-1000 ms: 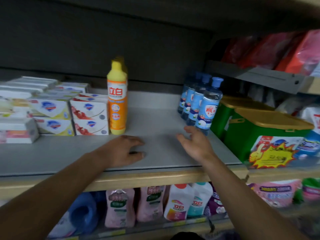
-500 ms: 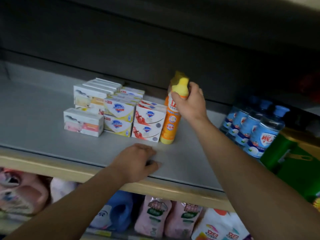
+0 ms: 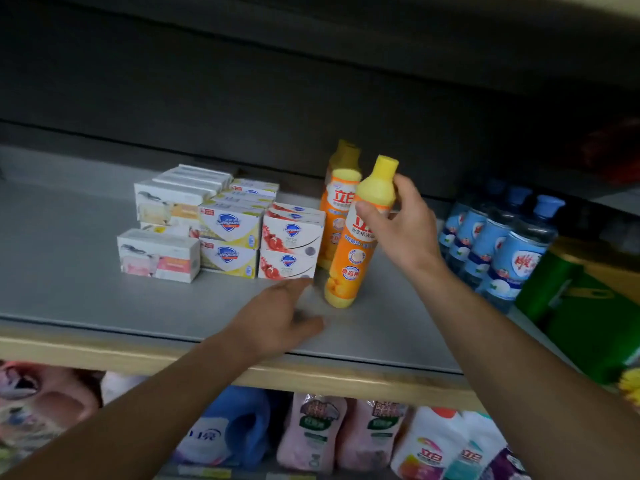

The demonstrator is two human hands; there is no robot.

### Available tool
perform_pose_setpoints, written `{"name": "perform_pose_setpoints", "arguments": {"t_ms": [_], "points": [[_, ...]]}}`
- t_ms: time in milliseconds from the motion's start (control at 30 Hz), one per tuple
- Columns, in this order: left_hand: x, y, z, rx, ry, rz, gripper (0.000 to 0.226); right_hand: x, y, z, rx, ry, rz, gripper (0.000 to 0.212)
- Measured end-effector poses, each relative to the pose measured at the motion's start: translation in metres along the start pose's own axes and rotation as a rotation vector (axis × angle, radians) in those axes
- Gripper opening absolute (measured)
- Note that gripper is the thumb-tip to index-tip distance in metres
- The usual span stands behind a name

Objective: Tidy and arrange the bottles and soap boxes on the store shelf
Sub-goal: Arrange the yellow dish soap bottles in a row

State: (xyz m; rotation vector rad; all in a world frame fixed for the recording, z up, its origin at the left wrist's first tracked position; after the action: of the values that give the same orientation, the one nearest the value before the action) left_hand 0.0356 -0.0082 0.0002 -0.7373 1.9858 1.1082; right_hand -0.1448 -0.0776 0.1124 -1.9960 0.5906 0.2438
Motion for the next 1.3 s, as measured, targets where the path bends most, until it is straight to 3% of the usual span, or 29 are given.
{"name": "perform_pose_setpoints", "arguments": {"t_ms": [133, 267, 433, 667, 767, 833, 967, 1100, 1233, 1300], "points": [[-0.001, 0.049, -0.025, 0.004, 0.015, 0.654, 0.05, -0.027, 0.009, -0.002, 0.128, -0.074, -0.112, 0.023], [0.017, 0.088, -0.045, -0.198, 0.049, 1.117, 0.042, -0.04, 0.043, -0.014, 0.401, -0.067, -0.213, 0.034], [0.035, 0.103, -0.076, -0.372, 0.046, 1.233, 0.029, -0.029, 0.1, -0.032, 0.694, -0.225, -0.484, 0.051], [0.055, 0.075, -0.132, -0.409, 0.027, 1.159, 0.044, -0.007, 0.144, -0.067, 0.754, -0.233, -0.862, 0.046], [0.056, 0.063, -0.14, -0.411, -0.064, 1.292, 0.041, -0.001, 0.149, -0.071, 0.753, -0.296, -0.891, 0.036], [0.052, 0.057, -0.141, -0.378, -0.128, 1.431, 0.037, 0.001, 0.148, -0.071, 0.742, -0.394, -0.927, 0.041], [0.046, 0.056, -0.135, -0.362, -0.216, 1.751, 0.051, -0.001, 0.141, -0.067, 0.69, -0.499, -0.988, 0.053], [0.05, 0.058, -0.132, -0.287, -0.32, 1.618, 0.058, -0.004, 0.143, -0.066, 0.687, -0.342, -0.864, 0.05], [0.054, 0.06, -0.134, -0.307, -0.125, 1.302, 0.05, -0.018, 0.144, -0.067, 0.55, -0.036, -0.611, 0.052], [0.056, 0.06, -0.135, -0.256, -0.018, 1.086, 0.032, -0.025, 0.144, -0.067, 0.511, 0.128, -0.503, 0.054]]}}
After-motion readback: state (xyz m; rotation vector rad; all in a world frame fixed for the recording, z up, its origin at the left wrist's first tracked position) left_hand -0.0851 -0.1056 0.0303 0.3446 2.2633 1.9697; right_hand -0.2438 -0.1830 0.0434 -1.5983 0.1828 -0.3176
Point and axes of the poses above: each hand's wrist, its own z-axis away from the middle knuckle, its own x-axis out of the palm, y = z × x, the point moved 2 cm from there along -z, towards the middle knuckle, and after that the axes turned 11 degrees about x, right-handed, at the moved point
